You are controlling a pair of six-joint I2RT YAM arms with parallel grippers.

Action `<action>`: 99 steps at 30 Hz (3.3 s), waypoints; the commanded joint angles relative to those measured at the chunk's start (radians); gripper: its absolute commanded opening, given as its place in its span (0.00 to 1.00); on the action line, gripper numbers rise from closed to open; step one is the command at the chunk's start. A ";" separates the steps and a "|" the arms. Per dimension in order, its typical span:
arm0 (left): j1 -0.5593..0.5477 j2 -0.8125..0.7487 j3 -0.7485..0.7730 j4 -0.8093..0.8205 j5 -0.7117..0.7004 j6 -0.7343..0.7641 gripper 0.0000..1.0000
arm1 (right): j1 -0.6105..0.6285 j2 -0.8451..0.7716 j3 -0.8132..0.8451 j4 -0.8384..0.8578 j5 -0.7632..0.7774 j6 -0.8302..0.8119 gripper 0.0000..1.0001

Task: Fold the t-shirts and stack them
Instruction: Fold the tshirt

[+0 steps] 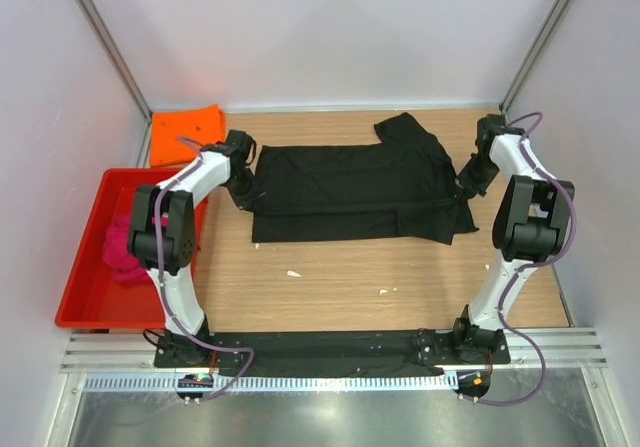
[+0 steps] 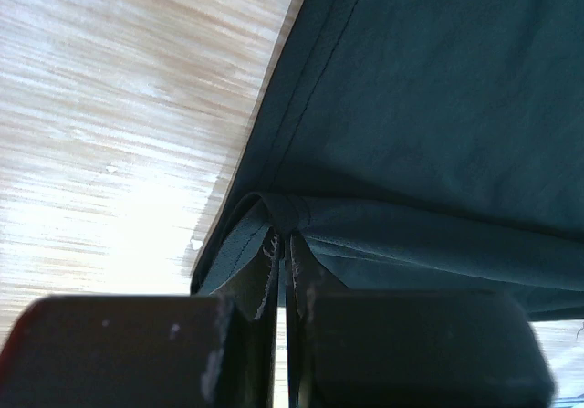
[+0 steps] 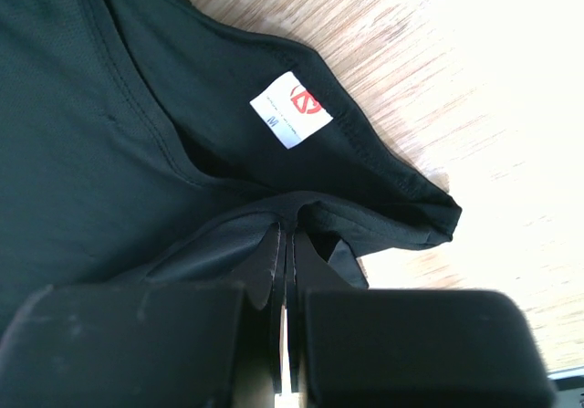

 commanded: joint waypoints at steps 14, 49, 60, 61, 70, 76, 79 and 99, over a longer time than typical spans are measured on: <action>0.006 -0.176 0.100 -0.095 -0.259 0.180 0.61 | -0.003 -0.027 0.151 -0.063 0.128 -0.042 0.45; -0.106 -0.174 -0.121 0.103 0.212 0.186 0.35 | -0.010 -0.283 -0.483 0.160 -0.107 -0.050 0.47; -0.106 -0.132 -0.103 0.132 0.249 0.158 0.32 | -0.011 -0.262 -0.515 0.202 -0.107 -0.055 0.46; -0.106 -0.132 -0.103 0.131 0.241 0.161 0.32 | -0.011 -0.260 -0.515 0.203 -0.101 -0.058 0.46; -0.097 -0.097 -0.072 0.118 0.216 0.197 0.29 | -0.010 -0.254 -0.523 0.260 -0.162 -0.026 0.08; -0.098 -0.052 -0.022 0.126 0.249 0.188 0.23 | -0.014 -0.314 -0.425 0.257 -0.256 0.094 0.01; -0.101 -0.046 -0.022 0.132 0.253 0.183 0.23 | -0.016 -0.317 -0.362 0.265 -0.303 0.195 0.01; -0.109 -0.081 -0.101 0.148 0.253 0.180 0.26 | -0.022 -0.035 -0.156 0.512 -0.451 0.497 0.01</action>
